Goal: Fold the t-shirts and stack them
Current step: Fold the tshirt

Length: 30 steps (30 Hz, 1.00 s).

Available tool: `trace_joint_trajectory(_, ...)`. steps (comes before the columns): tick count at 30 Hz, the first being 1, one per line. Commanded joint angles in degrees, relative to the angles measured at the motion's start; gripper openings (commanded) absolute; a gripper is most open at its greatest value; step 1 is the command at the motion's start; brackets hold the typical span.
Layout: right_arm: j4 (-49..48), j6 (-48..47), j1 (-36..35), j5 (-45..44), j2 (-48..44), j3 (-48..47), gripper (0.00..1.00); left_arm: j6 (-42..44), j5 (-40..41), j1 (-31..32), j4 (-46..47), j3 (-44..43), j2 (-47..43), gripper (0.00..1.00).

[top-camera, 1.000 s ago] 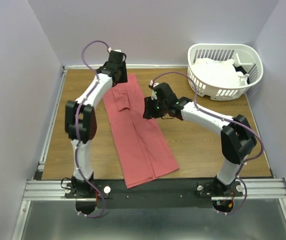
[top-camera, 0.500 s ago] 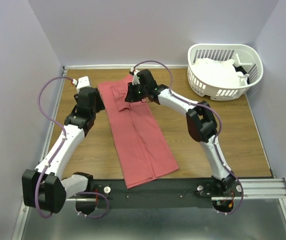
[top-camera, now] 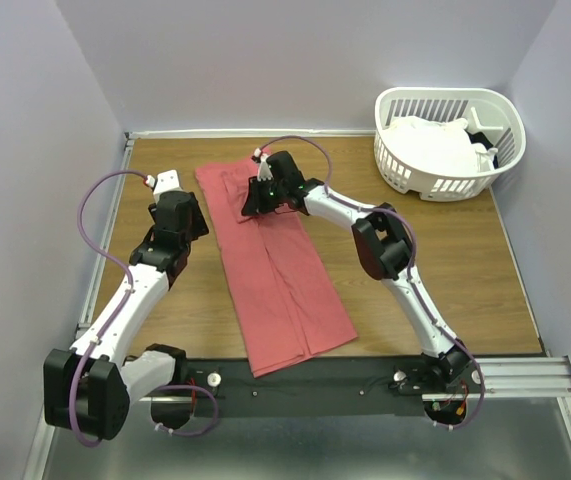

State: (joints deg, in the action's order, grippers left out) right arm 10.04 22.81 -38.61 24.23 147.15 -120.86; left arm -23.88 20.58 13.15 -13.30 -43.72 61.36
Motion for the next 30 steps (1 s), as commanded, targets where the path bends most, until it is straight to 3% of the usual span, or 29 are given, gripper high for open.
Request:
trace_joint_trajectory(1,-1.9,1.0,1.2,-2.6,2.4,1.1,0.27,0.0,0.2,0.0,1.2,-0.5,-0.2,0.62)
trace_joint_trajectory(12,-2.0,-7.2,8.5,-5.2,-0.2,5.5,0.31,-0.4,-1.6,0.0,1.3,-0.7,1.7,0.61)
trace_joint_trajectory(20,1.1,-12.0,9.6,0.5,-5.8,3.5,0.47,-0.7,-6.2,0.1,1.6,-0.6,2.9,0.62)
trace_joint_trajectory(24,1.7,-9.5,9.3,2.6,-17.3,9.5,0.53,-3.0,-10.9,0.5,0.6,0.7,1.6,0.62)
trace_joint_trajectory(27,2.1,-7.5,8.9,0.7,-27.6,19.1,0.57,-6.2,-14.6,2.1,-2.6,1.8,0.9,0.62)
trace_joint_trajectory(28,4.3,-3.7,8.8,-3.4,-38.5,32.0,0.58,-8.3,-16.6,4.3,-8.6,2.8,0.9,0.62)
trace_joint_trajectory(30,5.6,-1.7,8.8,-3.8,-41.1,38.6,0.58,-9.2,-17.6,5.7,-9.5,3.5,0.7,0.62)
